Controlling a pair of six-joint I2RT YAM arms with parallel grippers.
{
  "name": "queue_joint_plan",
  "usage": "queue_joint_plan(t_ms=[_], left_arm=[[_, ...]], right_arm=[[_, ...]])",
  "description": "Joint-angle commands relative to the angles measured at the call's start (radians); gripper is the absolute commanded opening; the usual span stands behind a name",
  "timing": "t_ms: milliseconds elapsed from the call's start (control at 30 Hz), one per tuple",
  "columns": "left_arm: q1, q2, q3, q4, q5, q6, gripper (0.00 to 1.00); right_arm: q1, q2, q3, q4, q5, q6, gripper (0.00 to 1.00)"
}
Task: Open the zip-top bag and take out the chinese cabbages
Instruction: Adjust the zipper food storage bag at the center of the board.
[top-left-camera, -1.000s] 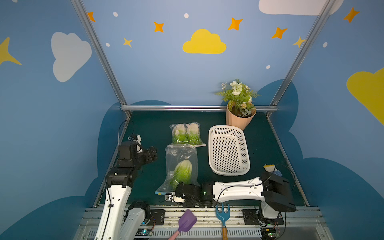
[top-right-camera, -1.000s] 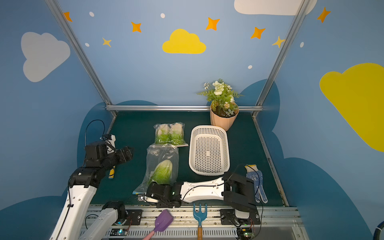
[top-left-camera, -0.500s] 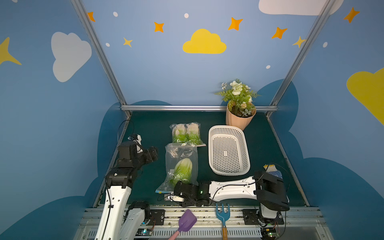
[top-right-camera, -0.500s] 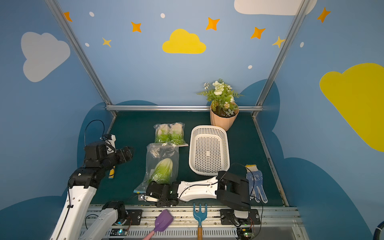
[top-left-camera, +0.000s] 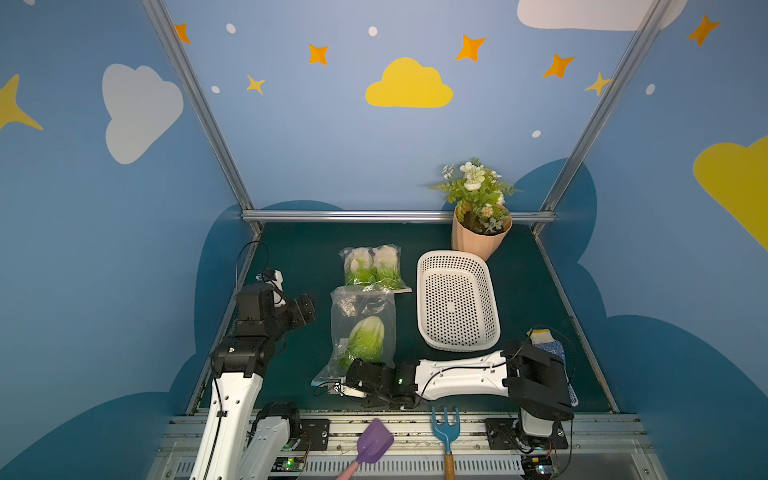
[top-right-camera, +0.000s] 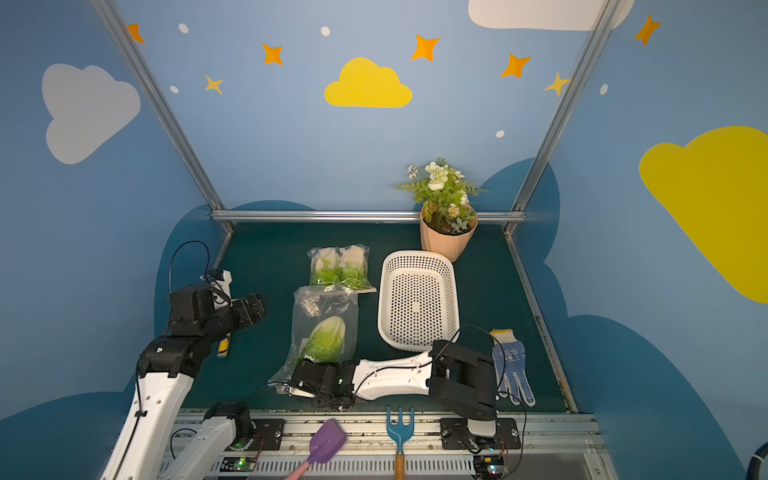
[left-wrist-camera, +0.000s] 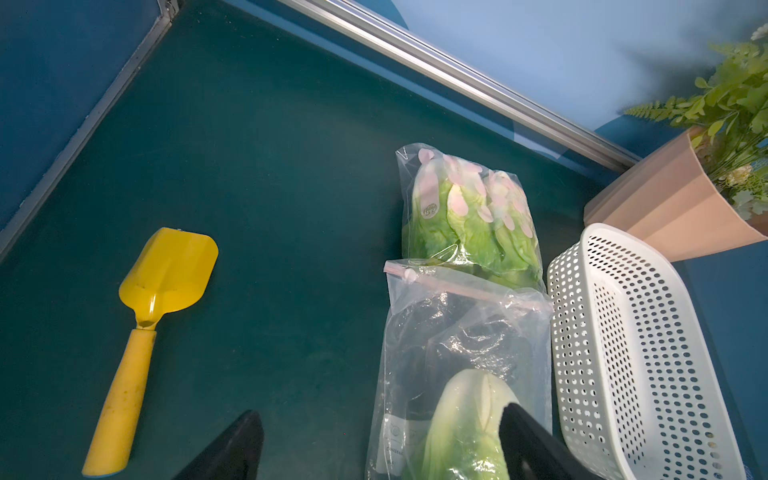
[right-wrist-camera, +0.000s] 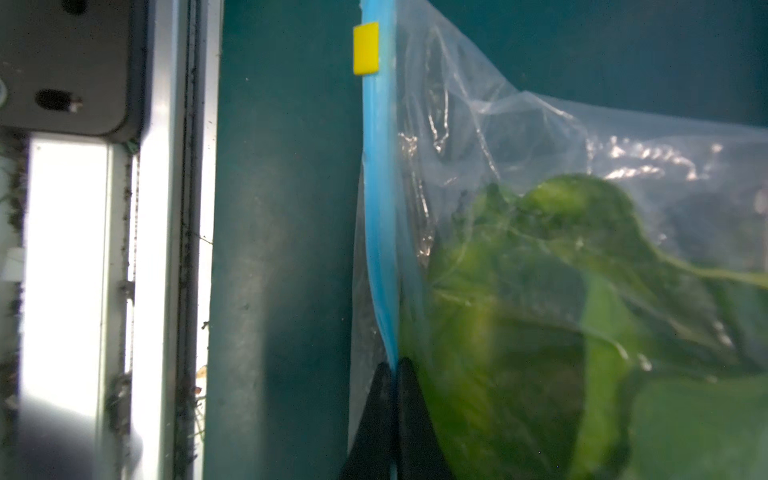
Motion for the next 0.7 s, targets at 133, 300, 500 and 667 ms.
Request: queue_joint_plan(t_ms=[133, 300, 500, 667], left_arm=[[0.006, -0.016, -0.001, 0.017, -0.003, -0.003, 0.90], [0.006, -0.018, 0.023, 0.017, 0.008, 0.009, 0.89], [0.007, -0.042, 0.069, 0.026, 0.044, 0.034, 0.89], [0.008, -0.060, 0.106, 0.053, 0.117, 0.051, 0.89]], right_arm=[[-0.050, -0.133, 0.019, -0.040, -0.032, 0.016, 0.02], [-0.114, -0.222, 0.026, -0.048, -0.065, 0.021, 0.03], [-0.210, -0.276, 0.035, -0.006, -0.094, 0.018, 0.02], [-0.277, -0.292, 0.068, 0.010, -0.128, 0.002, 0.03]])
